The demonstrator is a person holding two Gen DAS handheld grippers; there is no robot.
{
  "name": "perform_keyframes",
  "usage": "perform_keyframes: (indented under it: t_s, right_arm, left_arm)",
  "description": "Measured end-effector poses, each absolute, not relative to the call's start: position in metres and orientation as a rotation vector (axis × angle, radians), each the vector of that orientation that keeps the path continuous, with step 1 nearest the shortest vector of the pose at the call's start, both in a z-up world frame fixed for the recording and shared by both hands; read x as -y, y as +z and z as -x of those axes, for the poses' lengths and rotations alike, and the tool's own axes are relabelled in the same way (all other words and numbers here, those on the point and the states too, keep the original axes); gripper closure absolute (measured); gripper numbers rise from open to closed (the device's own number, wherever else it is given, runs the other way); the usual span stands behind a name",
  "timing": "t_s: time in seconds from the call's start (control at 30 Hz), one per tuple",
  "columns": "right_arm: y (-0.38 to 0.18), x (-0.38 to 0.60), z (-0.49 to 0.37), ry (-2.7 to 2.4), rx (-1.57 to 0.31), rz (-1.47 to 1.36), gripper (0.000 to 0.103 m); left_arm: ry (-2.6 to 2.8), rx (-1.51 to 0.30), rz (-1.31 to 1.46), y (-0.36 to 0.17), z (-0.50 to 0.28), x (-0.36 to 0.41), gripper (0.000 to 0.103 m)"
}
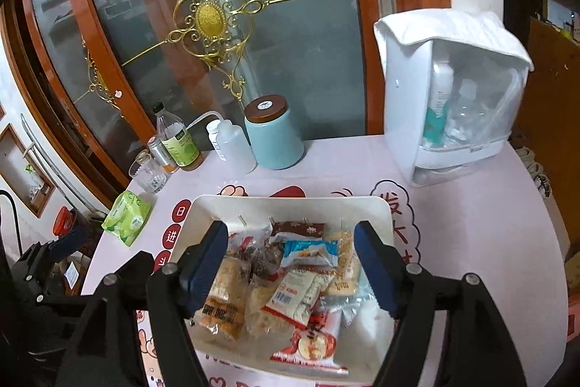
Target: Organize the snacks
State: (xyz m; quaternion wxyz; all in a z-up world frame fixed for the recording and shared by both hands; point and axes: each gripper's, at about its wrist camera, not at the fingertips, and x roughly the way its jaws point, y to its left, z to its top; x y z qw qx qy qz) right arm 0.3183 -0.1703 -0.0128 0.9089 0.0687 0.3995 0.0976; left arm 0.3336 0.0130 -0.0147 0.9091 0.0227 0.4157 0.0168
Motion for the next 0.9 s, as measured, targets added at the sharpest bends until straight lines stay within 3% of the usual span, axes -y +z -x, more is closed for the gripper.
perform_keyframes:
  t_s: [0.37, 0.9]
  right_arm:
    - [0.021, 0.161, -0.235, 0.185, -0.788, -0.137, 0.03]
    - [0.057, 0.154, -0.075, 0.164, -0.722, -0.081, 0.03]
  left_arm:
    - [0.034, -0.819, -0.016, 0.024, -0.263, -0.024, 0.0]
    - [-0.034, -0.721, -0.053, 0.087, -0.092, -0.034, 0.0]
